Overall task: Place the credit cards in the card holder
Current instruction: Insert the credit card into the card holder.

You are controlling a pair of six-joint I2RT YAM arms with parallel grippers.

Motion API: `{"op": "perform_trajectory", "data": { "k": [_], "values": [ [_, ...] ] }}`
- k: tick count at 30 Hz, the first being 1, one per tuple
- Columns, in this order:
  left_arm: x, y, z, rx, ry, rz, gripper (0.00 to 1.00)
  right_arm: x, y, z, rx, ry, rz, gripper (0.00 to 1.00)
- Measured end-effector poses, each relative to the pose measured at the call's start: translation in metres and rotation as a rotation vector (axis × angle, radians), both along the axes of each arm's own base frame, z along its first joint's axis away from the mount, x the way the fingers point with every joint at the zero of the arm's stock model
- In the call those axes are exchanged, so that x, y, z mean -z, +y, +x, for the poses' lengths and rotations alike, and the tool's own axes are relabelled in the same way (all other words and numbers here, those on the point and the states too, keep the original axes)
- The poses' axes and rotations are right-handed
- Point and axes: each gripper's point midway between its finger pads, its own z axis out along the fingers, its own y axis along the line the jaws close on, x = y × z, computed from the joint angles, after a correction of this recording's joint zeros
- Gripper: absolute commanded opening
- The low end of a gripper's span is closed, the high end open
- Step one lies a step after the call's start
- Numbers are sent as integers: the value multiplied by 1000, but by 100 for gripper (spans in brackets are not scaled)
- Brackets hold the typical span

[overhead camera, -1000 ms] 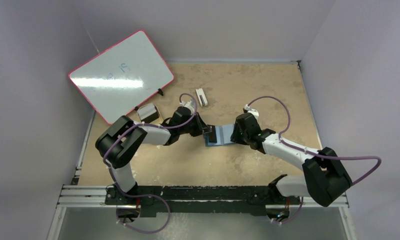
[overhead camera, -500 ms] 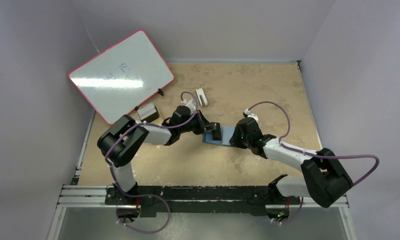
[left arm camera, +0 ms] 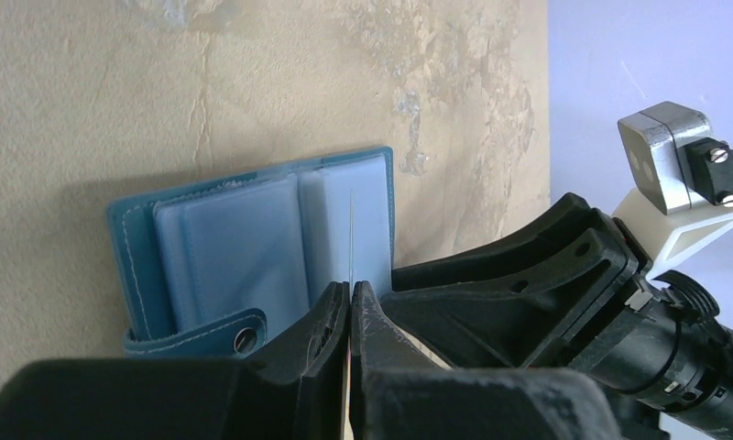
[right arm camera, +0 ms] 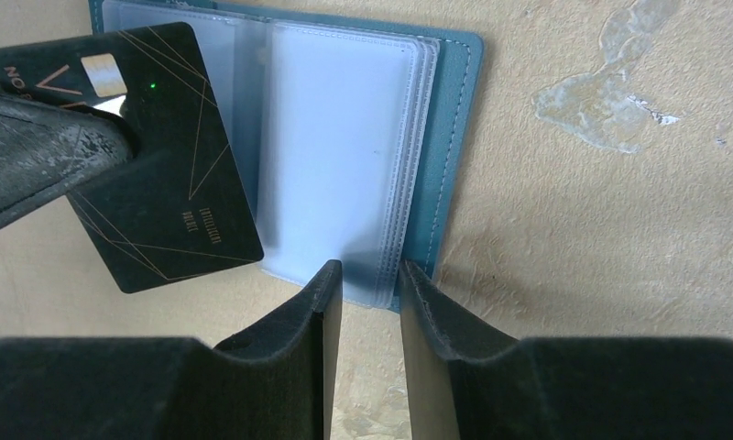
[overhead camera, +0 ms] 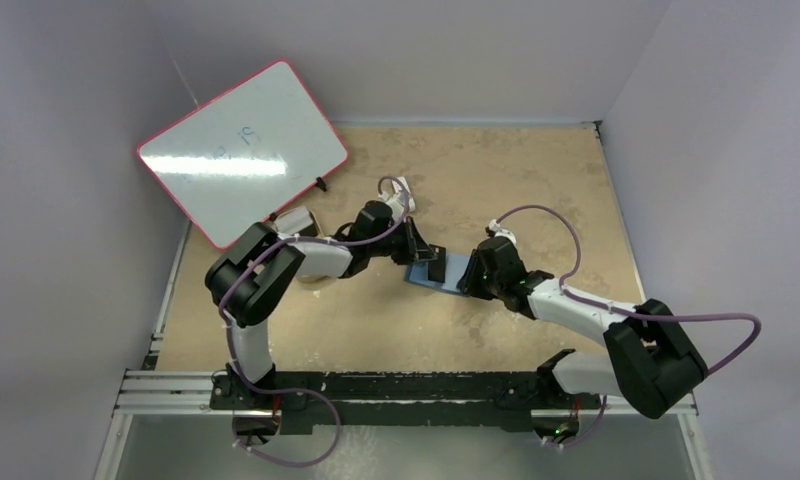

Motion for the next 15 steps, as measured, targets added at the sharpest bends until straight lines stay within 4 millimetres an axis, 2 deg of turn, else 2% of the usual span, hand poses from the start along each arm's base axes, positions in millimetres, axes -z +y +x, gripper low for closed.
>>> {"op": "perform_trajectory", "data": {
  "k": [8,15],
  "values": [
    [1,-4,11,92,-61,112,0,0,0,0,0,0,-1,30],
    [7,-1,7,162,-79,171,0,1,1,1,1,-2,1,30]
  ]
}}
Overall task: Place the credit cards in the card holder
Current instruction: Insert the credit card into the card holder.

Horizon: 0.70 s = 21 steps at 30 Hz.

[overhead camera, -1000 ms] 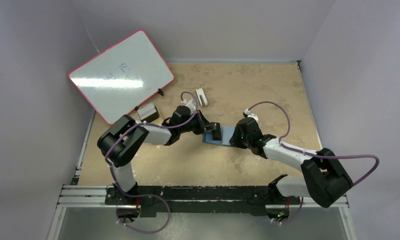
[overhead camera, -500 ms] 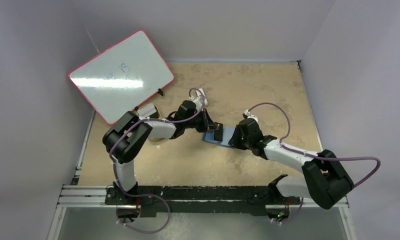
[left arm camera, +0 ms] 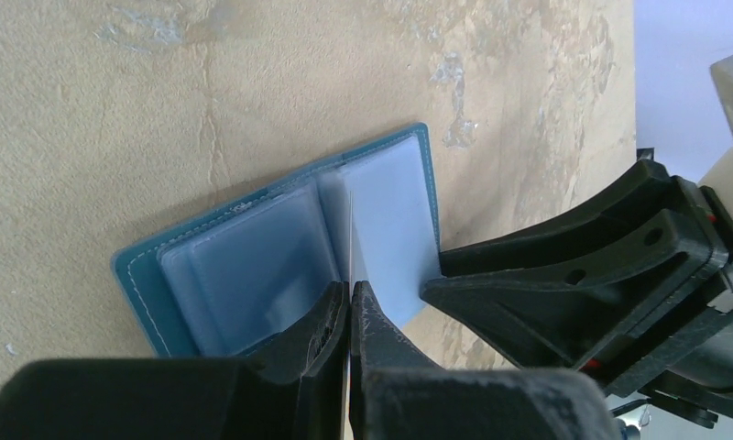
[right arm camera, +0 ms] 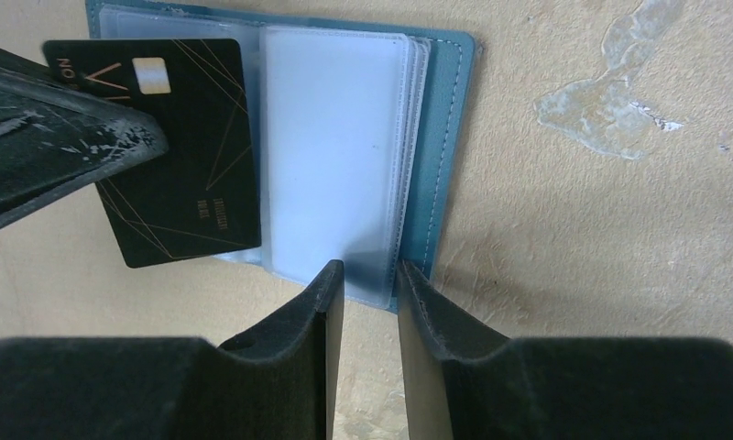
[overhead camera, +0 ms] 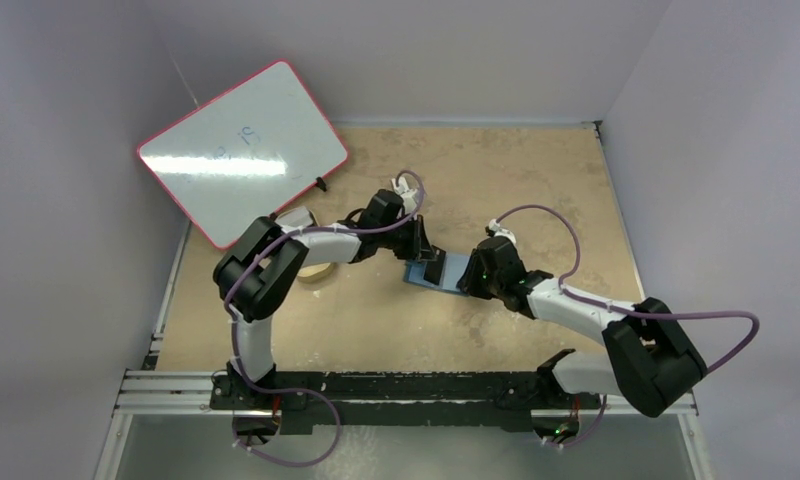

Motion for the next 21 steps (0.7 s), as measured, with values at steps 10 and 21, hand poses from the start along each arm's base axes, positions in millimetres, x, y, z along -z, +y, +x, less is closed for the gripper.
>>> {"op": "perform_trajectory", "data": {
  "k": [10,21],
  "values": [
    [9,-3,-2,-5,41,-47,0,0,0,0,0,0,0,30],
    [24,3,1,-119,134,-74,0,1,1,2,2,2,-2,28]
  ]
}}
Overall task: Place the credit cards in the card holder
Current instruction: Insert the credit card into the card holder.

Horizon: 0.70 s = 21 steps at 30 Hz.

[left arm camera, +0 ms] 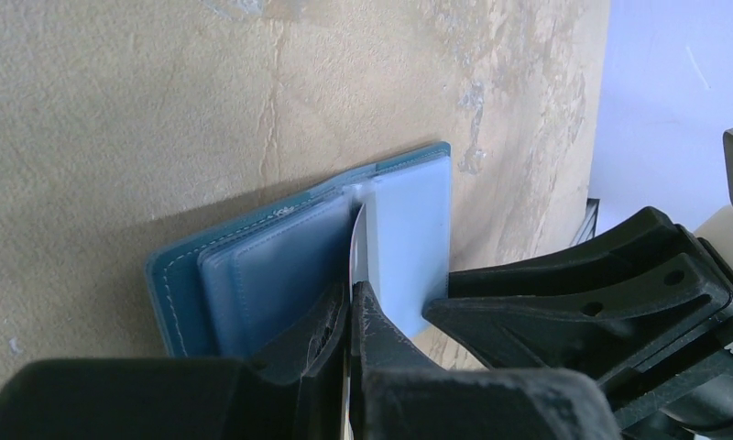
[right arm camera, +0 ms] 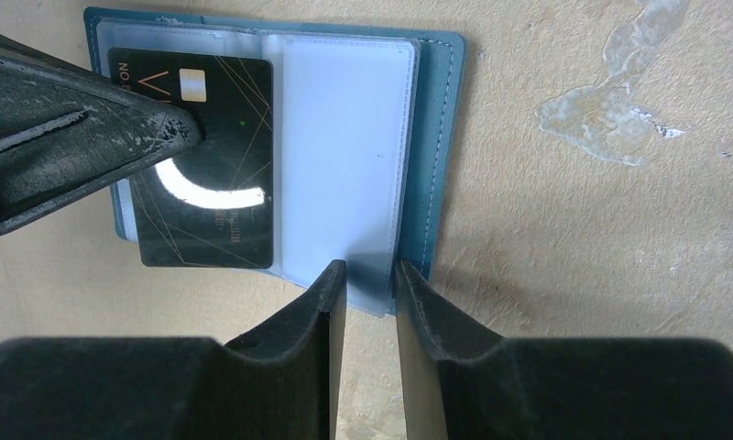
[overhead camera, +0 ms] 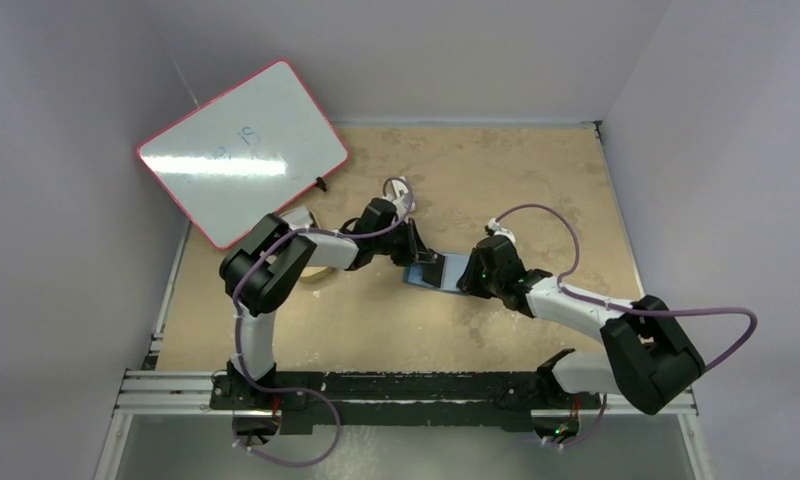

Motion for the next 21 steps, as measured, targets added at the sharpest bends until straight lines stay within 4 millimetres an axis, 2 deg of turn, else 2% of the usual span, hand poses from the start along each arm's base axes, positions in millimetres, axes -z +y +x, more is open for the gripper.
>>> {"op": "perform_trajectory", "data": {
  "k": [10,17,21],
  "values": [
    [-2,0,5,-64,-1,-48,0,1,5,6,9,-13,19,29],
    [0,-1,6,-25,-54,-42,0,0,6,7,15,-13,27,30],
    [2,-1,5,2,-71,-39,0,-1,6,8,11,-5,18,35]
  ]
}}
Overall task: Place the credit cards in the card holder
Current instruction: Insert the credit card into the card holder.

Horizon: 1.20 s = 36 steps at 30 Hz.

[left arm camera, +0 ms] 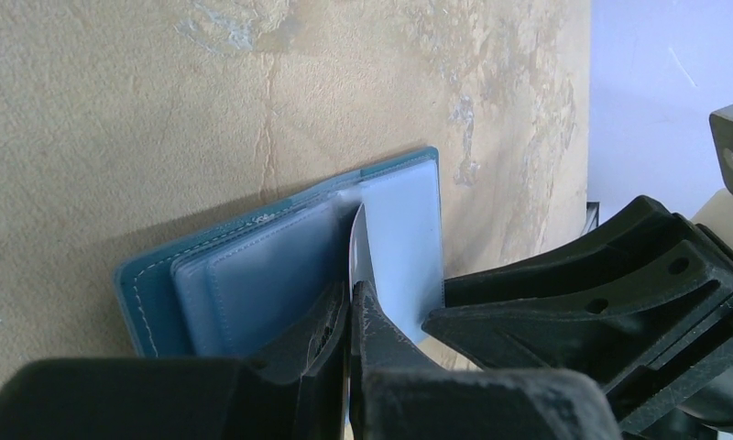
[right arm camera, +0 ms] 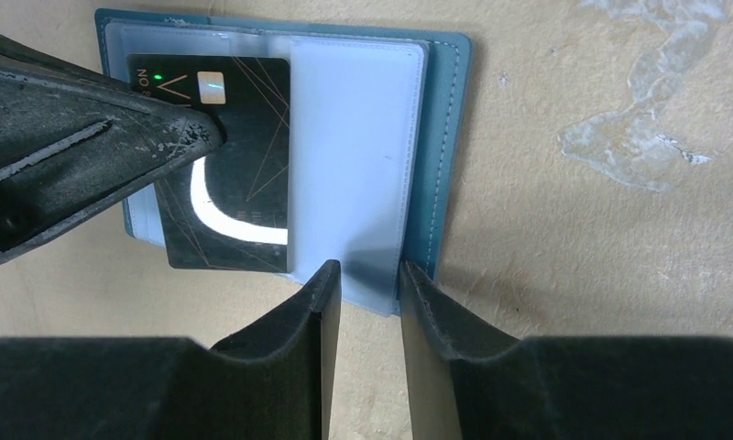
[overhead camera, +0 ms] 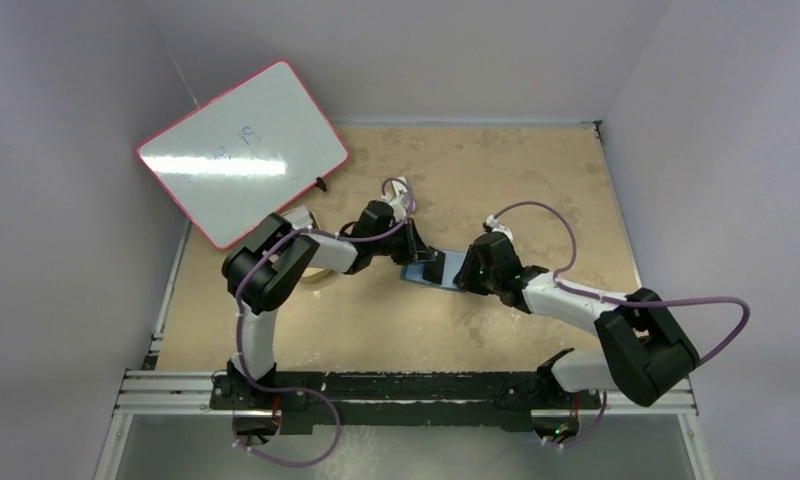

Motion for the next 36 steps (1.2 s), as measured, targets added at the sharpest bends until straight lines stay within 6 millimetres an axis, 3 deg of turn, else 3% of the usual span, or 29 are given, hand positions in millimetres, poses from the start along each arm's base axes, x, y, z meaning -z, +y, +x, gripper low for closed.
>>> {"op": "perform_trajectory", "data": {
  "k": [9,17,22,36],
  "values": [
    [2,-2,2,27,-7,20,0,-13,-7,8,2,-6,-40,43],
    [2,-3,3,28,-6,14,0,-14,-31,29,54,-21,-64,33],
    [2,-4,2,-3,16,-22,0,2,-22,26,19,11,-29,32],
    [4,-8,2,-74,32,-22,3,2,-14,34,0,-67,45,26]
  ]
}}
